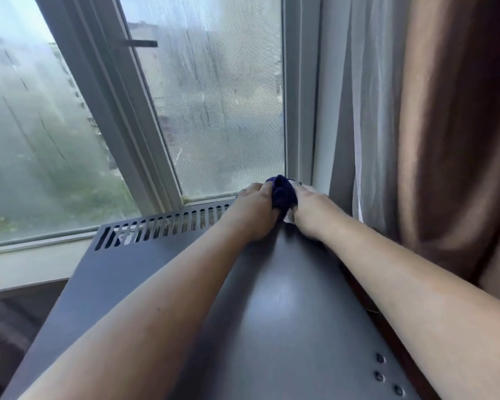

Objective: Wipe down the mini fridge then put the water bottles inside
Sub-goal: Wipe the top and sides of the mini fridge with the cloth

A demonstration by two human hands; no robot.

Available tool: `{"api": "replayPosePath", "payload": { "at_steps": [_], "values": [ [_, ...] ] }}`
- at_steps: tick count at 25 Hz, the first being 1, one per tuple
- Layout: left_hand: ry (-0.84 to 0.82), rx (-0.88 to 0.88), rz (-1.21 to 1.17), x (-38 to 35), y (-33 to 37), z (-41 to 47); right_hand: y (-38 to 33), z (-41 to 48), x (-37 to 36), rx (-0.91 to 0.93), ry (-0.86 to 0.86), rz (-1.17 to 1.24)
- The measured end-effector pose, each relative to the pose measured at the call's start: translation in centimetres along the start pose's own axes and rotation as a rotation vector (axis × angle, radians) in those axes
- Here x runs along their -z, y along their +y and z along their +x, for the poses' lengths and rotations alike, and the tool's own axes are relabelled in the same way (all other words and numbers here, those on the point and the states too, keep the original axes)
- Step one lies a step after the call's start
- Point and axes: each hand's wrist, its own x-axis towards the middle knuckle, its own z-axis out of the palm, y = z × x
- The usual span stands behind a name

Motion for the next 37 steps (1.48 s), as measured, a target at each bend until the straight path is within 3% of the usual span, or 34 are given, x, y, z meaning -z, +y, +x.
{"api": "replayPosePath", "payload": {
  "at_steps": [4,11,18,24,29,37],
  "values": [
    [0.028,0.055,0.02,0.1,-0.6,0.1,0.1,1.8,-0.2,0.111,-0.061,-0.022],
    [0.013,-0.017,0.092,1.3,-0.2,-3.3,0.6,-2.2,1.2,0.211,-0.073,-0.068],
    [-0.021,-0.151,0.142,2.5,1.5,-10.7,-1.6,-11.5,1.8,0.18,-0.032,-0.155],
    [-0.018,-0.219,0.133,3.8,0.1,-21.1,-7.7,-22.0,1.0,0.075,-0.055,-0.24],
    [-0.025,-0.246,0.05,6.0,-2.5,-29.1,-12.3,-28.6,-1.8,0.081,0.001,-0.198],
    [-0.034,-0.191,-0.075,6.0,-3.4,-36.8,-12.1,-33.8,-6.7,0.215,0.306,-0.054]
  ]
}}
